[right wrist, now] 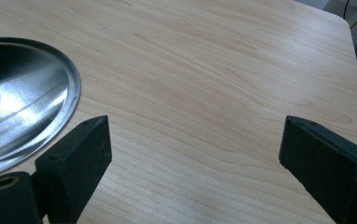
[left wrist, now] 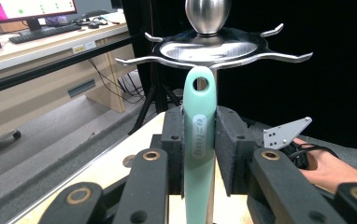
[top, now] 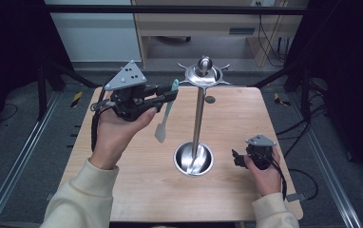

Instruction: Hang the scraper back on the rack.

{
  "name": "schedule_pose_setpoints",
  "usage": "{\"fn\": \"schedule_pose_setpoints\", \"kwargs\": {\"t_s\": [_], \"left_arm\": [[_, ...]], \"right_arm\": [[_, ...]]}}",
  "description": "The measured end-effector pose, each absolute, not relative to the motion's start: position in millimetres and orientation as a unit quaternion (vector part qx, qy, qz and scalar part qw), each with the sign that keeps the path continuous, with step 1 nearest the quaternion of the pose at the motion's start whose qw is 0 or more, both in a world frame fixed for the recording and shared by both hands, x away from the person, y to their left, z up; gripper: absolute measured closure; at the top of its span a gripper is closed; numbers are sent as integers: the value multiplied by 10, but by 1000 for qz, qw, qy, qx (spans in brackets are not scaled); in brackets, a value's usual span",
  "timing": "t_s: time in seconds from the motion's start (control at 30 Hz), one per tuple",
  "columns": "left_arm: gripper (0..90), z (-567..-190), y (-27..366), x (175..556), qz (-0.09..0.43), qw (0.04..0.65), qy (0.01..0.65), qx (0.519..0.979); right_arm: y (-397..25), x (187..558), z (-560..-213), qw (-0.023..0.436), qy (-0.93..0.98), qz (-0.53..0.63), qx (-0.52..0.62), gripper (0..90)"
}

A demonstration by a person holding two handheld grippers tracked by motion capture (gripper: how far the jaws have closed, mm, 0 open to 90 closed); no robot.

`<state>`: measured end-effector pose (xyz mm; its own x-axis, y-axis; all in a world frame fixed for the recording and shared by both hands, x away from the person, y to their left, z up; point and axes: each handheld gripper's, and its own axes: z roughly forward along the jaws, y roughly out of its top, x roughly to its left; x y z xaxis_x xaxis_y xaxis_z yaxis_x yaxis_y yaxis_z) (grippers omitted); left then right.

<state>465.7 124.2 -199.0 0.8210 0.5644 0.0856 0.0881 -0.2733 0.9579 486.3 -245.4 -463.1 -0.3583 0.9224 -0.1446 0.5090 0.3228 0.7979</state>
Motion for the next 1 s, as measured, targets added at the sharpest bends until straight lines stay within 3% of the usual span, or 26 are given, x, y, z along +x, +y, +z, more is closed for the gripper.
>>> {"fn": "schedule_pose_setpoints", "kwargs": {"t_s": [1.0], "left_arm": [[741,-2014,1095,4732,206,567,212,769]], "right_arm": [[-2464,4866,-4631,308,752,336,476,96]]}}
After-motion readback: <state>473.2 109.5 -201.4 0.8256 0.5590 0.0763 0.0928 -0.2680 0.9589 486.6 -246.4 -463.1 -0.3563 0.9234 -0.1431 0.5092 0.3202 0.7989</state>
